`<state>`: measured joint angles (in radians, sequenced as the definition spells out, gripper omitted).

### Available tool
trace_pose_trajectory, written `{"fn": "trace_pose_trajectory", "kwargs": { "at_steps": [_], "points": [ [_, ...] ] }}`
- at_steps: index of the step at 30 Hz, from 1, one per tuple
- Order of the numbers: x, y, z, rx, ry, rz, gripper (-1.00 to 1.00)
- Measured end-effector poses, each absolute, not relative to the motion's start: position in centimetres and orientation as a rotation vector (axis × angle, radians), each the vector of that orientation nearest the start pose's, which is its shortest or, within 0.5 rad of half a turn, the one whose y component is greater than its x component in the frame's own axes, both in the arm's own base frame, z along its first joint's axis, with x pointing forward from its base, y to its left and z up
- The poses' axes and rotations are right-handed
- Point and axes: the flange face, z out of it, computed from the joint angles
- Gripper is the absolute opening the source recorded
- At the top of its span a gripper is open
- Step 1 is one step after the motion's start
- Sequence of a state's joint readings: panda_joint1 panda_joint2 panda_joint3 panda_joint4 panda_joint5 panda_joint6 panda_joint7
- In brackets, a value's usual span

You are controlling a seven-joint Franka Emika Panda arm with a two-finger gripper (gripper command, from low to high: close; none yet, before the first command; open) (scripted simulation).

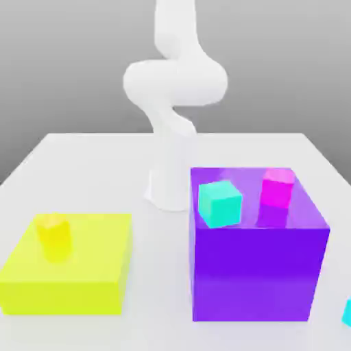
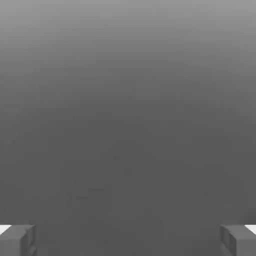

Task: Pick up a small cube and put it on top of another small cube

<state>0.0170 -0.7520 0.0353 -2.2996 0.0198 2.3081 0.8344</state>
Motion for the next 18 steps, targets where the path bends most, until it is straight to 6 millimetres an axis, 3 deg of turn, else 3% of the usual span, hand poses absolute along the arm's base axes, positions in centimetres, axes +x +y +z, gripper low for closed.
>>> {"fn": "trace_pose_trajectory", "kwargs": {
  "at_steps": [5, 9, 14, 18],
  "points": [
    [41.5, 8.3, 63.5, -2.442, 1.114, -0.716, 0.00],
    [44.5, 13.4, 57.9, -2.430, 1.211, -0.512, 0.00],
    [46.8, 19.3, 50.3, -2.398, 1.384, -0.277, 0.00],
    [47.5, 23.7, 43.8, -2.365, 1.552, -0.116, 0.00]
  ]
}}
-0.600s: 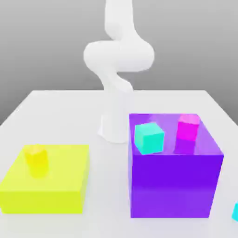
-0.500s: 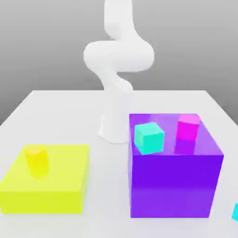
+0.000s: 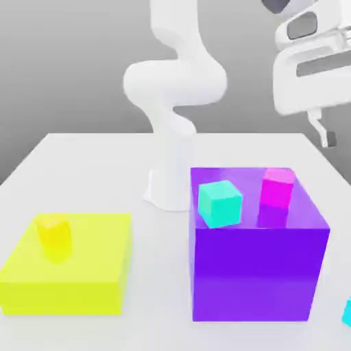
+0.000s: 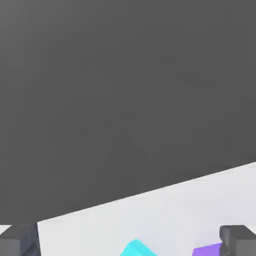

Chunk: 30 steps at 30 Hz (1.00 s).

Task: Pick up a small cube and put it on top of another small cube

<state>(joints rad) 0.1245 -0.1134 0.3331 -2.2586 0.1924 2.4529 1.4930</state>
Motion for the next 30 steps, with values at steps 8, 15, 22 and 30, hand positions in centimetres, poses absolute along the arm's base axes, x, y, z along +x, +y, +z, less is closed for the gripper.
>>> {"fn": "trace_pose_trajectory", "kwargs": {
  "at_steps": [8, 15, 22, 30],
  "points": [
    [45.3, 31.8, 29.8, -2.299, 1.927, 0.109, 0.00],
    [43.9, 33.3, 20.5, -2.148, 2.285, 0.058, 0.00],
    [43.6, 34.4, 14.4, -2.113, 2.325, 0.001, -1.00],
    [43.6, 34.5, 16.3, -2.111, 2.323, 0.000, -1.00]
  ]
}}
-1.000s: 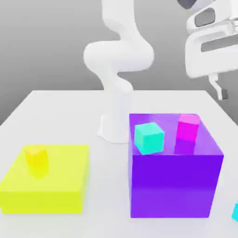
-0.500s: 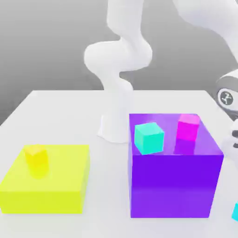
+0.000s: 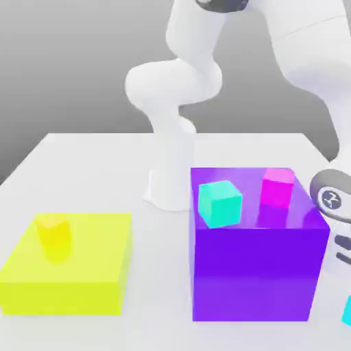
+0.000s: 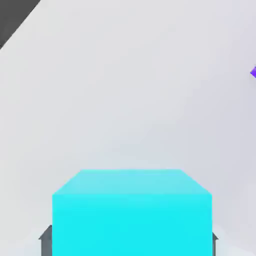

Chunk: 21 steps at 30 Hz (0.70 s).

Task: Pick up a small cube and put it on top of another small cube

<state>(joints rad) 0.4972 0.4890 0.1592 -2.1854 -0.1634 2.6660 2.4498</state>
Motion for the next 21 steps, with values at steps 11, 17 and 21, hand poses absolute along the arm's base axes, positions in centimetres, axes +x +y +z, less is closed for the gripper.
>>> {"fn": "trace_pose_trajectory", "kwargs": {
  "at_steps": [11, 17, 21],
  "points": [
    [42.2, 31.7, 30.2, -2.420, 1.941, 0.062, -1.00],
    [40.9, 27.3, 37.1, -2.563, 1.723, 0.054, -1.00],
    [39.1, 24.6, 40.9, -2.665, 1.576, 0.016, -1.00]
  ]
}}
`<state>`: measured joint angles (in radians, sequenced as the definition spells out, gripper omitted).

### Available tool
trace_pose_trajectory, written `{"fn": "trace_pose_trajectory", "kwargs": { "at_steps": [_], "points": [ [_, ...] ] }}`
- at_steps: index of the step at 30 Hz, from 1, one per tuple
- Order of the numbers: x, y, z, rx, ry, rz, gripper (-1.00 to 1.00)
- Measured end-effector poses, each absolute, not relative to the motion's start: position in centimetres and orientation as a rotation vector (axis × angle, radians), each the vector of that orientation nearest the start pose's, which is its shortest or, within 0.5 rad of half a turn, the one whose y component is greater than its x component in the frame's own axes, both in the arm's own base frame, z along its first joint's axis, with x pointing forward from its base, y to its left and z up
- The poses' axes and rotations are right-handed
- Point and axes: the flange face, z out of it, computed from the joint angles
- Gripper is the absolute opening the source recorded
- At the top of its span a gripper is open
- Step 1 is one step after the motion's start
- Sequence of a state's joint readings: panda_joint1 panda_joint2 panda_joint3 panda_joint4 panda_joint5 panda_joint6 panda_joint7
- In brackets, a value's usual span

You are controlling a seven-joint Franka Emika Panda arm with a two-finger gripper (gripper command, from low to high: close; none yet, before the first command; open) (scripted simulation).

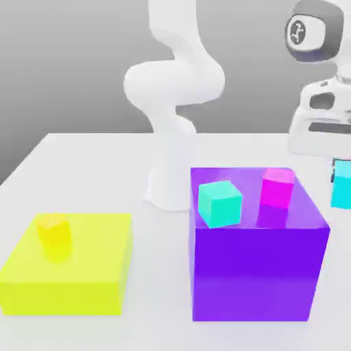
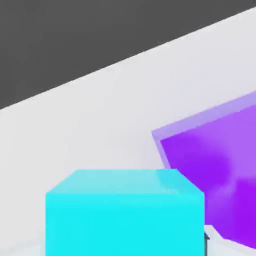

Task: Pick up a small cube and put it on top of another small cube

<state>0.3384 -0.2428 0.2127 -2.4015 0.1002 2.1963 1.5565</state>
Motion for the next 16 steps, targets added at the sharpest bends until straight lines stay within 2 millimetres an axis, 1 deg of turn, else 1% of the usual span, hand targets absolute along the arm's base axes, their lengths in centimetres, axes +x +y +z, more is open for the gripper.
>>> {"fn": "trace_pose_trajectory", "kwargs": {
  "at_steps": [3, 6, 8, 9, 10, 13, 14, 16],
  "points": [
    [37.6, 22.5, 43.2, -2.743, 1.477, -0.023, -1.00],
    [35.8, 20.6, 45.0, -2.823, 1.387, -0.067, -1.00],
    [35.3, 18.9, 45.7, -2.824, 1.373, -0.019, -1.00],
    [35.1, 18.4, 45.5, -2.826, 1.366, -0.007, -1.00],
    [35.0, 18.2, 44.6, -2.827, 1.362, -0.001, -1.00],
    [34.9, 17.9, 40.6, -2.828, 1.358, 0.005, -1.00],
    [34.9, 17.9, 39.9, -2.828, 1.358, 0.005, 1.00],
    [34.9, 17.9, 39.9, -2.828, 1.358, 0.005, 1.00]
  ]
}}
